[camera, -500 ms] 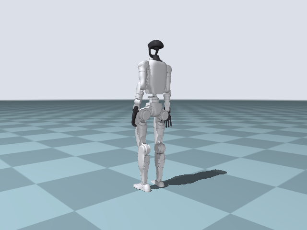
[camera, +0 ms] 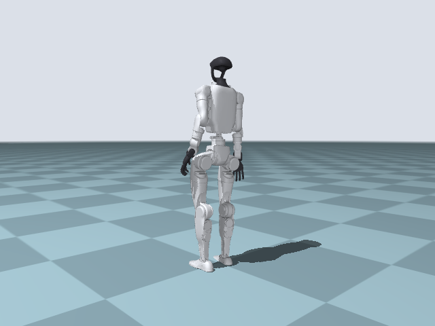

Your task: Upper body actions

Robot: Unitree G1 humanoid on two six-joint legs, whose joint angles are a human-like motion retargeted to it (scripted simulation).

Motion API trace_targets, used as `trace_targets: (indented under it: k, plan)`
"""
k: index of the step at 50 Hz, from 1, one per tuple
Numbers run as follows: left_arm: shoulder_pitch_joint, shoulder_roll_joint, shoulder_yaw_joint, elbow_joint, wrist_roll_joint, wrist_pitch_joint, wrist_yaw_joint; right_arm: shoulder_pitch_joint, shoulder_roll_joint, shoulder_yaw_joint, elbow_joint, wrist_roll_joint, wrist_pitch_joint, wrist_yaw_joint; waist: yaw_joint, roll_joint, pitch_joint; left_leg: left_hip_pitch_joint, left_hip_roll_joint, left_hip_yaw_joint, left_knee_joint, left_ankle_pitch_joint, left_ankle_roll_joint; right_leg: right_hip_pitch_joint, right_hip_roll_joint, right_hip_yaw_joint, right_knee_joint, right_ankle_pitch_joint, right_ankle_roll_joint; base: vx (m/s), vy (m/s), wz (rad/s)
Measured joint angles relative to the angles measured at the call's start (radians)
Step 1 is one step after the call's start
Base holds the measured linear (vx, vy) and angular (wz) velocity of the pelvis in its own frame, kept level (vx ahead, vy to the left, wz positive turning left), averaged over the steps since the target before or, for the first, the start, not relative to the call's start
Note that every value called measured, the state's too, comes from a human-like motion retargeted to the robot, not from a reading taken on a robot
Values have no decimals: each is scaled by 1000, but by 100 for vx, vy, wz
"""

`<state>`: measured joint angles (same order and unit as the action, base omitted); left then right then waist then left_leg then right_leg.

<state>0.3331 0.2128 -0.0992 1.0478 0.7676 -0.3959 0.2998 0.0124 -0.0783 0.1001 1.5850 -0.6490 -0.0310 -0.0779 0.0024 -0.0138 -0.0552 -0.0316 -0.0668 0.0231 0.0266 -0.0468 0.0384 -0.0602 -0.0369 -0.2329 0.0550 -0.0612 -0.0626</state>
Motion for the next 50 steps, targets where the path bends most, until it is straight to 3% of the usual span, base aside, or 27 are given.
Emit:
trace_targets:
  k: [4, 10, 16, 23, 28, 36, 42, 50]
  plan:
    - [0, 9, 57, 12, 51, 19, 124, 2, 0, -1, 1, -2, 1, -1, 6, 1, -1, -1, -1, -1, 0, 0, 0, 1, -2, -4, 1, -1, 0, 0, 0, 0]
    - [-40, -10, 140, -13, 0, -12, 179, 0, 4, -1, 2, -7, 3, 0, 6, -2, -1, -4, -4, -17, 1, 5, 1, 6, -9, -26, 1, -4, 3, -1, 0, 15]
    - [-114, -52, 198, -139, -77, -42, 385, -2, 7, 4, 6, -16, 7, -2, 6, -7, -3, -7, -9, -40, 3, 10, 1, 11, -16, -52, 1, -6, 5, -2, 0, 22]
    - [-229, -62, 202, -390, -111, -121, 464, -2, 8, 5, 9, -24, 11, -6, 14, -11, -6, -8, -14, -56, 5, 15, 1, 19, -20, -72, 3, -10, 4, 0, 0, 6]
    - [-328, -51, 195, -594, -168, -183, 449, 1, 8, 6, 9, -35, 15, -9, 21, -11, -10, -7, -14, -60, 5, 18, 1, 22, -21, -77, 4, -11, 4, 0, 0, 0]
    - [-508, -12, 146, -899, -470, -235, 347, 2, 4, -6, 11, -36, 16, -9, 33, -7, -13, -5, -13, -55, 6, 18, 1, 18, -19, -68, 8, -9, 3, 0, 0, 0]
    - [-684, 7, 95, -1109, -667, -217, 332, 10, 0, -17, 17, -12, 13, -10, 46, -4, -15, -3, -11, -50, 6, 18, 1, 16, -17, -58, 10, -7, 2, 0, 0, 0]
    - [-966, 12, 14, -1311, -788, -186, 374, 17, -1, -16, 18, -19, 16, -10, 54, -5, -20, 1, -10, -48, 5, 20, 1, 20, -17, -56, 9, -6, 1, 0, 0, 0]
